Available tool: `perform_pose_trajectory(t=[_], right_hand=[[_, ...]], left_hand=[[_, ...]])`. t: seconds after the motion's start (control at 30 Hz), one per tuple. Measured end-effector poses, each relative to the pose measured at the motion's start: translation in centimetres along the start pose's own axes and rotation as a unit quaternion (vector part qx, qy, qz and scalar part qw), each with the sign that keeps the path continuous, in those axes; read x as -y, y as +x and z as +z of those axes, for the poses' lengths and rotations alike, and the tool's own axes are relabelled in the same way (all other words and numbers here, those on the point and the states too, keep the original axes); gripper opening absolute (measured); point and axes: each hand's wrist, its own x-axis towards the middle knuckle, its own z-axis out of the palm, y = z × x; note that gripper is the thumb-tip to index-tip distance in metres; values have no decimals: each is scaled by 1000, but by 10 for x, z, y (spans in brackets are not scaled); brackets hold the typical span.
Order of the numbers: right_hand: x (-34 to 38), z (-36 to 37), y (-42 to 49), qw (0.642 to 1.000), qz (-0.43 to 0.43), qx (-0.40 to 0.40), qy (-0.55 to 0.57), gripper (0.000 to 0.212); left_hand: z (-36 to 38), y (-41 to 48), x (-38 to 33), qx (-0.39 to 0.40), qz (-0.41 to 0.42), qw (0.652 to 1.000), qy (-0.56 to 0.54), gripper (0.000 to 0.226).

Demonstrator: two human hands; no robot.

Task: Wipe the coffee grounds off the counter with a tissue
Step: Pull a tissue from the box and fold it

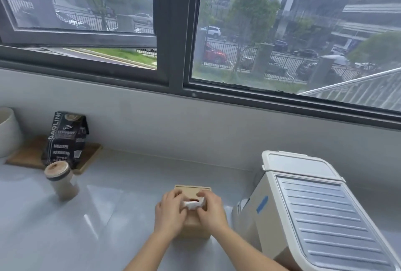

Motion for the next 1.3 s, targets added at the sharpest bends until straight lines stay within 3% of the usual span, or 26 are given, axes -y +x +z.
perform_pose_trajectory(t=[0.1, 0.27, 0.37, 0.47, 0.53, 0.63, 0.7, 0.77, 0.87, 0.93, 1.1, 1.3], right_hand=[[-1, 5, 8, 995, 26, -60, 81, 17], [11, -5, 11, 971, 71, -63, 222, 5], [25, -15, 4, 957, 27, -79, 279, 21], [34, -25, -9, 946, 21, -86, 312, 36], [30, -31, -20, 962, 43, -14, 271, 20], [12, -34, -44, 976, 91, 159, 118, 13], [0, -32, -57, 976, 95, 187, 51, 20], [-6, -30, -62, 987, 74, 140, 26, 19], [-3, -31, -63, 997, 38, 53, 31, 8], [1, -32, -60, 999, 16, 18, 25, 11], [5, -26, -39, 1000, 24, -13, -3, 30], [6, -10, -7, 989, 43, -59, -130, 24]], left_hand=[[5, 7, 2, -58, -42, 995, -68, 20], [-2, 5, -12, -94, -90, 984, -125, 14], [-22, 4, -27, -93, -58, 974, -198, 14], [-44, -2, -38, -13, -34, 953, -301, 18], [-56, -14, -40, 97, -54, 934, -339, 16], [-63, -39, -30, 310, -92, 910, -259, 16], [-59, -53, -23, 368, -88, 909, -172, 16], [-52, -60, -20, 337, -81, 926, -151, 11], [-44, -59, -18, 190, -66, 968, -153, 12], [-43, -55, -20, 124, -52, 982, -131, 14], [-34, -37, -24, 56, -50, 994, -76, 13], [-17, -17, -17, 37, -69, 996, -47, 16]])
